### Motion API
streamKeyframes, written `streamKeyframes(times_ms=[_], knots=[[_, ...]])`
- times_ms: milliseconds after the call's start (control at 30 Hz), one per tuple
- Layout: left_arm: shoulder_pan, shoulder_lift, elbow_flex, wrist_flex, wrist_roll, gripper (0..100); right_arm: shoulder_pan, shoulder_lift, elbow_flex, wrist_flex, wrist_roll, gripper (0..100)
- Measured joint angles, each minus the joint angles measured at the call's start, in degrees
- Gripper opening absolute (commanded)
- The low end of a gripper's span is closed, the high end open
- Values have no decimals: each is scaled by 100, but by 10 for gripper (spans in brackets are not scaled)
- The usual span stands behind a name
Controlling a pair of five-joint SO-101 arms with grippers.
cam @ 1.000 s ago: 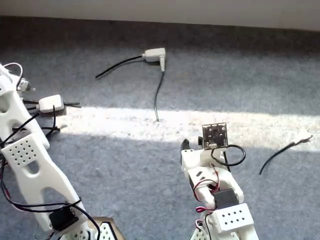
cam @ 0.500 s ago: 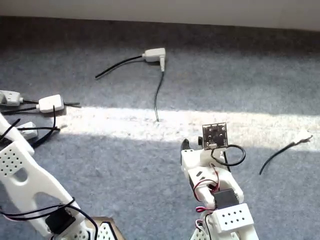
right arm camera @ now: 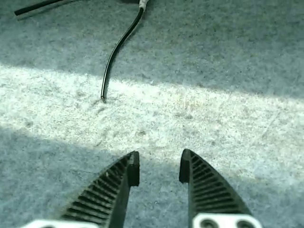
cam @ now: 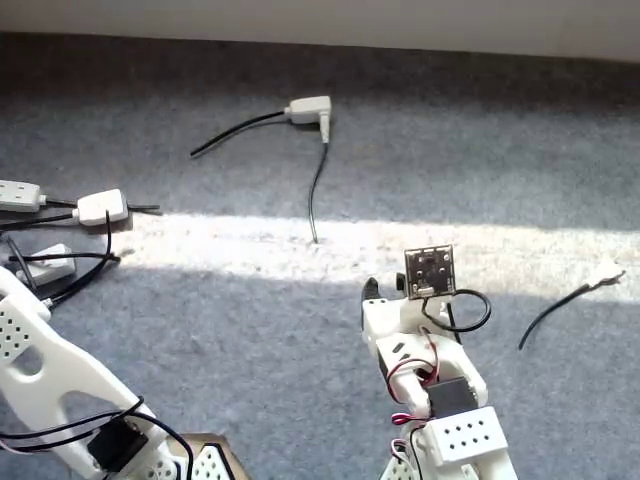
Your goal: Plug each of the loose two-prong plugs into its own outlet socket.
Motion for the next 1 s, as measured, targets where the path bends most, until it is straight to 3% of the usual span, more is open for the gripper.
streamKeyframes(times_ms=[300,467,533,767,1000], knots=[[-9,9,589,-738,0,229,0,0,0,0,0,152],[0,9,598,-765,0,0,0,0,9,0,0,152],[18,9,554,-756,18,30,0,0,9,0,0,152],[264,18,-334,-316,-44,7,0,0,9,0,0,152],[905,-18,-1960,97,-1169,7,0,0,9,0,0,152]])
